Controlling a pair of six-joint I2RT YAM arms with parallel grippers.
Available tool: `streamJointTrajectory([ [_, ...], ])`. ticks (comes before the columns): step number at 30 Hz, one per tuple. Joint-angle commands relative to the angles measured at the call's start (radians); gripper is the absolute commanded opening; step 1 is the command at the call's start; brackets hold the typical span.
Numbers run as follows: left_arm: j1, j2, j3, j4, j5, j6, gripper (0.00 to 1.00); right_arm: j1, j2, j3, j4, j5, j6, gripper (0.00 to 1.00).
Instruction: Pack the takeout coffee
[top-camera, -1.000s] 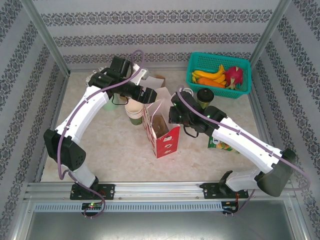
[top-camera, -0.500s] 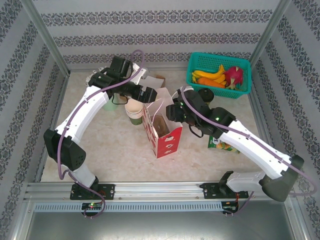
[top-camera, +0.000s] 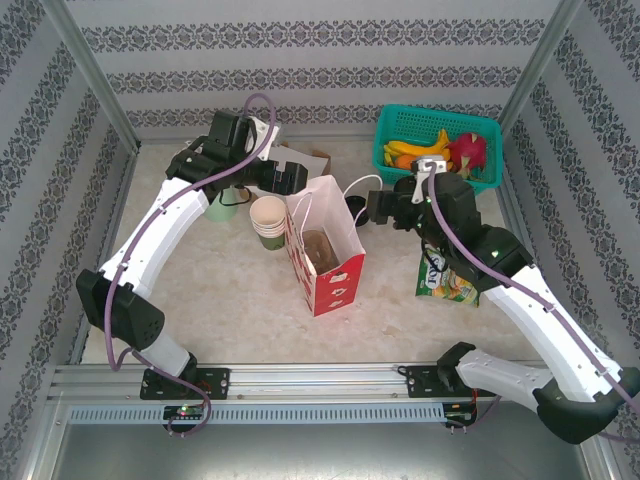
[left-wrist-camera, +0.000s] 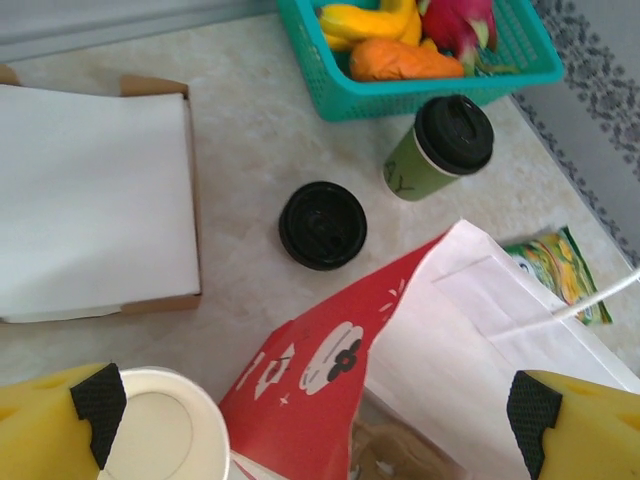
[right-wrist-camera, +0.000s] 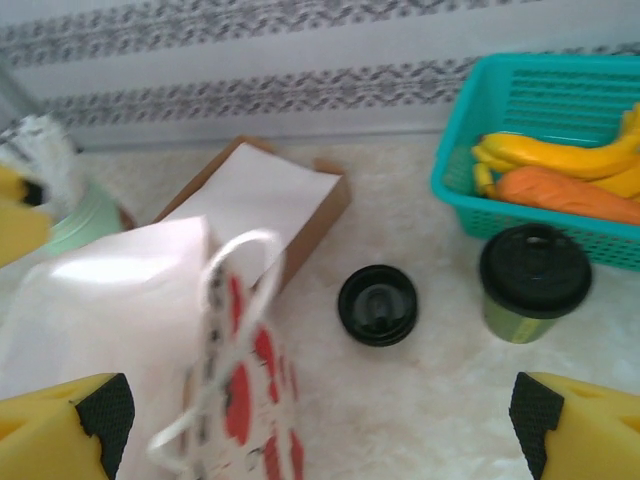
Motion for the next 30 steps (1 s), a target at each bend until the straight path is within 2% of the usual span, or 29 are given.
streamJointTrajectory([
  [1, 0.011, -0.055, -0.040, 0.103, -0.100, -0.072, 1.00, -0.104, 0.008, -0.055, 0.041, -0.034, -0.013, 0.98],
  [7, 0.011, -0.136, -0.140, 0.221, -0.217, -0.130, 1.00, -0.293, 0.066, -0.133, 0.119, -0.100, -0.022, 0.98],
  [12, 0.012, -0.198, -0.239, 0.341, -0.292, -0.180, 0.99, -0.412, 0.183, -0.146, 0.133, -0.195, -0.059, 0.98],
  [19, 0.011, -0.258, -0.397, 0.577, -0.320, -0.260, 0.99, -0.464, 0.400, -0.066, 0.130, -0.272, -0.158, 0.98],
  [22, 0.012, -0.254, -0.395, 0.571, -0.329, -0.250, 0.99, -0.468, 0.513, 0.037, 0.069, -0.298, -0.180, 0.98],
  [30, 0.013, -0.253, -0.385, 0.556, -0.352, -0.204, 1.00, -0.469, 0.680, 0.157, 0.030, -0.198, -0.113, 0.98],
])
